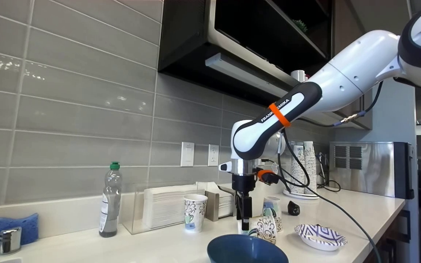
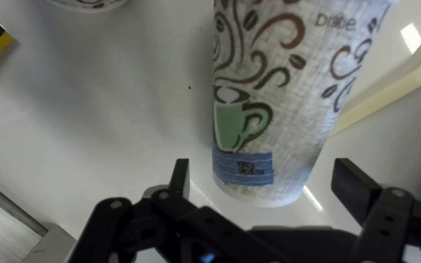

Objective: Move the cup on the right slightly to the left and place the one in the middle upside down

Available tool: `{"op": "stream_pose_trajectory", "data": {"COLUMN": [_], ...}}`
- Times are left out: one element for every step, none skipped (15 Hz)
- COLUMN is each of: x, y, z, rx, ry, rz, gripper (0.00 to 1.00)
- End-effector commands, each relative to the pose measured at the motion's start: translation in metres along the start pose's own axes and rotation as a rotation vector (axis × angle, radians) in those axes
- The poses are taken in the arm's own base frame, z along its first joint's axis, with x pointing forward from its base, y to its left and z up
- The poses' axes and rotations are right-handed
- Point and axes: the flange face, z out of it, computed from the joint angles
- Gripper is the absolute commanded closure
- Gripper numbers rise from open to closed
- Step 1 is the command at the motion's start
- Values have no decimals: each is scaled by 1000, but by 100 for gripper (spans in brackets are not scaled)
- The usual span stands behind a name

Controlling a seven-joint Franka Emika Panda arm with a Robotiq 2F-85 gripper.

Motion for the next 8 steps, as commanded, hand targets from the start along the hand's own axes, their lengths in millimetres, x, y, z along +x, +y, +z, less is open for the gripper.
{"op": "stream_pose_trajectory", "data": {"x": [6, 6, 7, 8, 8, 8, 8, 9], "y": [11, 11, 12, 14, 15, 15, 16, 17], "z": [4, 6, 7, 9, 11, 13, 15, 16], "rx": [15, 16, 19, 24, 25, 27, 32, 36], "ry": [22, 21, 19, 17, 16, 13, 11, 10], "rz": [-17, -18, -19, -19, -18, -17, -16, -16], "gripper": [0, 0, 0, 0, 0, 0, 0, 0]}}
